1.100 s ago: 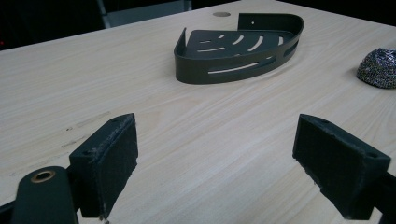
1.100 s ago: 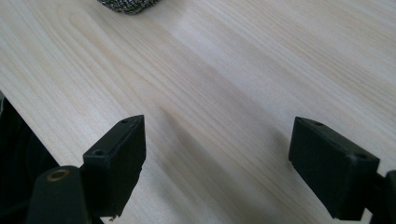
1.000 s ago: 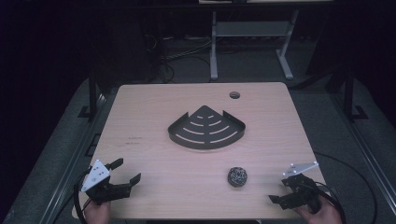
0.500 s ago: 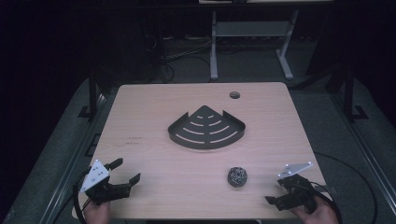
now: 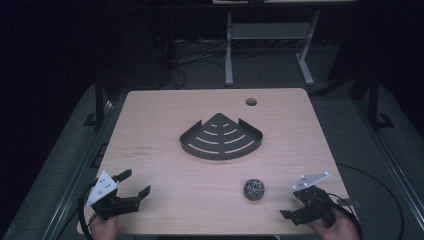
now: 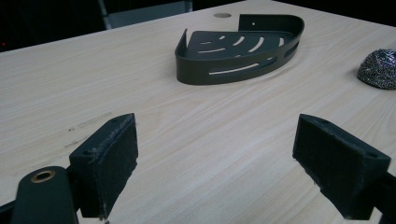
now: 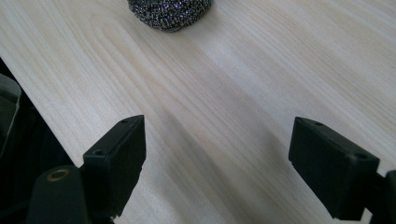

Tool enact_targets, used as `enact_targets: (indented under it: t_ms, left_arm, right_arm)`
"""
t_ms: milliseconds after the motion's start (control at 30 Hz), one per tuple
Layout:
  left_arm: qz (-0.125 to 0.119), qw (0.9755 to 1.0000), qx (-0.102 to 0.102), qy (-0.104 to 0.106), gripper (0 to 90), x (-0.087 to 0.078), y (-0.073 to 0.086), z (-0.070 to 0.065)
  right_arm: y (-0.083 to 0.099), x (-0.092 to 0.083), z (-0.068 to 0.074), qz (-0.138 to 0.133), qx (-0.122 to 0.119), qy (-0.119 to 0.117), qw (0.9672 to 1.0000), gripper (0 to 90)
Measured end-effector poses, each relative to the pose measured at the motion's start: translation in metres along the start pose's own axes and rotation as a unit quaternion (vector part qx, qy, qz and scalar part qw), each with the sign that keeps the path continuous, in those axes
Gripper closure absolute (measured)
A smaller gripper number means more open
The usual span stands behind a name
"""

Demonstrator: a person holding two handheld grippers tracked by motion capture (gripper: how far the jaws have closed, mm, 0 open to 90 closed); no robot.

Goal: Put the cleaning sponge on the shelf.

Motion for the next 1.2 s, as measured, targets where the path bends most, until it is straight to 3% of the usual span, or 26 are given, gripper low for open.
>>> enact_targets:
  t_ms: [1200]
  left_arm:
    - [-0.002, 1.0000, 0.000, -0.002, 13.5, -0.001, -0.001, 0.001]
  right_arm:
    - [-0.037, 0.014, 0.024, 0.035, -0.058, -0.027, 0.9973, 18.1]
Point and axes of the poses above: each handheld gripper's, and its own axes: x roughly forward along the jaws, y roughly out of its underside, z roughly to its left, the point moved 10 cm from there along x, roughly forward along the jaws, and after that the axes turned 12 degrees about -y, right-handed, at the moved point
